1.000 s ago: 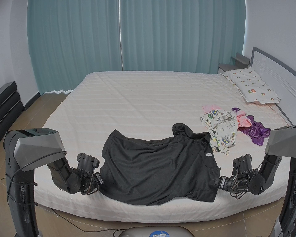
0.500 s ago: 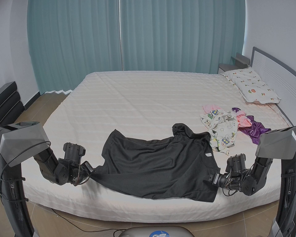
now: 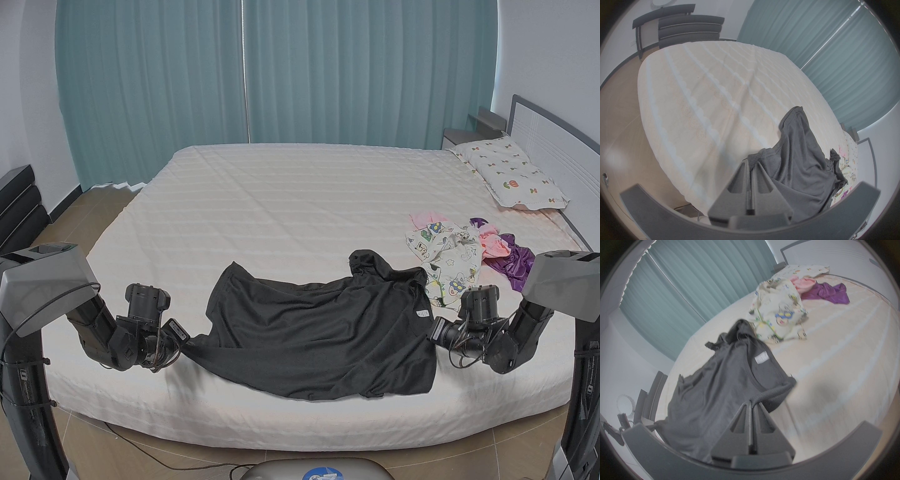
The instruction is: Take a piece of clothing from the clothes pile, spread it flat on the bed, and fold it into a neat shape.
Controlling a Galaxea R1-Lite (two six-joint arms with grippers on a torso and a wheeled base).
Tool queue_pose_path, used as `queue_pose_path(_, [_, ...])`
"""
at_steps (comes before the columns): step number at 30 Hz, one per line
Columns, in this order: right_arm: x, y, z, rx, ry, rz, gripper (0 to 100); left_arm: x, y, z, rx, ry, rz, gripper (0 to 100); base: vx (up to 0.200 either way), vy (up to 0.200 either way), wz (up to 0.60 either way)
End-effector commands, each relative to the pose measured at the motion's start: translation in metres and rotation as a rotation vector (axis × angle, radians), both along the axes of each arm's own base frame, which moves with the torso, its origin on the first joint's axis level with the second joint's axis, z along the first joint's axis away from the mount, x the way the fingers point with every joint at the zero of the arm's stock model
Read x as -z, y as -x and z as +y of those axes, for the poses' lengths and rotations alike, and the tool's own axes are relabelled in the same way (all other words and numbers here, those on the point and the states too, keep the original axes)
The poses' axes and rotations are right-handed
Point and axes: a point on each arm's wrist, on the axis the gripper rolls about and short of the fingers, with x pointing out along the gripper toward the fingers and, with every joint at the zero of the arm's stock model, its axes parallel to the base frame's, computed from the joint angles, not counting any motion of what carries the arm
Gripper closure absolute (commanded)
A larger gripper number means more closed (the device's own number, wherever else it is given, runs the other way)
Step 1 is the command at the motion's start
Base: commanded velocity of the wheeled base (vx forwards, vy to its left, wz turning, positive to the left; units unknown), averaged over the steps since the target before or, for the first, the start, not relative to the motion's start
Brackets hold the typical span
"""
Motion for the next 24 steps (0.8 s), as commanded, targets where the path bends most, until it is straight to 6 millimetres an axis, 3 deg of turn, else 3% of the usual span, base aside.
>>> queue_pose_path(1, [-0.012,-0.044,-0.007,0.034,-0.019,-0.074,100,-0.005,-0.008,0.009,-0.050,0.044,-0.028,100,0.000,0.000,0.00])
queue_pose_path(4, [0.002,-0.065,-0.002,0.038,-0.015,-0.087,100,-0.004,-0.011,0.015,-0.063,0.052,-0.039,100,0.000,0.000,0.00])
queue_pose_path(11, [0.028,-0.081,0.011,0.015,-0.006,-0.081,100,0.005,-0.013,0.015,-0.068,0.055,-0.039,100,0.000,0.000,0.00])
queue_pose_path(12, [0.031,-0.082,0.011,0.013,-0.002,-0.077,0,0.006,-0.013,0.015,-0.068,0.055,-0.039,100,0.000,0.000,0.00])
queue_pose_path(17, [0.032,-0.080,0.007,0.054,0.034,-0.083,0,0.008,-0.013,0.015,-0.068,0.054,-0.036,100,0.000,0.000,0.00])
queue_pose_path(20, [0.022,-0.073,0.005,0.069,0.042,-0.086,0,0.008,-0.013,0.015,-0.067,0.056,-0.036,100,0.000,0.000,0.00])
queue_pose_path(21, [0.008,-0.065,0.002,0.065,0.037,-0.090,0,0.008,-0.014,0.015,-0.068,0.057,-0.037,100,0.000,0.000,0.00])
queue_pose_path(24, [-0.007,-0.048,0.000,0.045,0.016,-0.071,0,0.008,-0.014,0.015,-0.075,0.067,-0.039,100,0.000,0.000,0.00])
